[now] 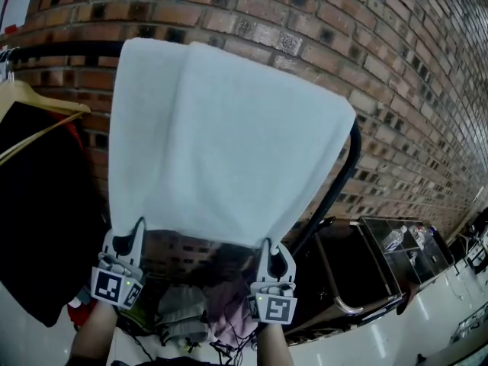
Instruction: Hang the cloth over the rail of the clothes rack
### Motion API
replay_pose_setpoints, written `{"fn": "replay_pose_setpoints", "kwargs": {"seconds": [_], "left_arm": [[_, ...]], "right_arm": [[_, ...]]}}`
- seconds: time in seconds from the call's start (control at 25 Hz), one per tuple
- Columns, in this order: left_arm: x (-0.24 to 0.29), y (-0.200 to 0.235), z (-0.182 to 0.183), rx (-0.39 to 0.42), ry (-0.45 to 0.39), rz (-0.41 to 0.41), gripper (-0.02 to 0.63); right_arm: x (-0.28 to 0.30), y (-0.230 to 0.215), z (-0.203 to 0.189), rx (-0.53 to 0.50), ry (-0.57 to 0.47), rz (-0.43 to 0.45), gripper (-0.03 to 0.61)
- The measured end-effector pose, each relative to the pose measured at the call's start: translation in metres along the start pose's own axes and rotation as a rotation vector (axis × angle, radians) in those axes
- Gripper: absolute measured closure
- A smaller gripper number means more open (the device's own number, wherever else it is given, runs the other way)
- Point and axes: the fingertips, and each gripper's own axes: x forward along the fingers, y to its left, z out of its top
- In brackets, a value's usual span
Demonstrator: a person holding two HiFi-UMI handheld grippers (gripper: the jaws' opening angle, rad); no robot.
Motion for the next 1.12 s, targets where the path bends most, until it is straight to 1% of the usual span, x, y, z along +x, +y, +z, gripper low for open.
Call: {"fn": "replay_pose_setpoints", "kwargs": {"seconds": [0.12,0.32,0.4,0.48,0.52,0.6,0.76,0.88,1.0,1.12], "left_arm": [[-0.001,0.0,-0.005,-0.003,0.008,0.0,0.571],[-0.005,-0.001,-0.005,-0.012,0.016,0.006,0.571],[-0.007,-0.004,-0.004,-0.016,0.019,-0.001,0.569],[-0.011,-0.005,-0.003,-0.021,0.016,0.001,0.565],[-0.012,-0.003,-0.002,-0.025,0.015,0.007,0.549],[-0.015,0.0,-0.004,-0.032,0.019,0.021,0.497],[-0.029,0.008,-0.016,-0.02,0.069,0.044,0.416],[-0.048,0.023,-0.023,-0.021,0.098,0.091,0.396],[-0.064,0.043,-0.014,0.02,0.116,0.147,0.396],[-0.065,0.054,0.017,0.114,0.114,0.157,0.397]], "right_arm": [[-0.002,-0.001,-0.007,0.004,0.025,-0.012,0.523],[-0.008,0.004,-0.016,-0.012,0.067,0.033,0.522],[-0.01,0.001,-0.011,0.012,0.04,0.024,0.52],[-0.012,-0.002,-0.006,0.06,0.003,0.008,0.518],[-0.013,-0.003,-0.005,0.082,-0.004,0.001,0.517],[-0.015,-0.006,-0.006,0.102,0.0,-0.008,0.511],[-0.02,-0.01,-0.005,0.103,0.021,-0.017,0.498],[-0.029,-0.013,-0.001,0.1,0.024,-0.014,0.472],[-0.041,-0.017,0.011,0.091,0.011,-0.01,0.471],[-0.048,-0.018,0.041,0.048,-0.009,0.017,0.471]]}}
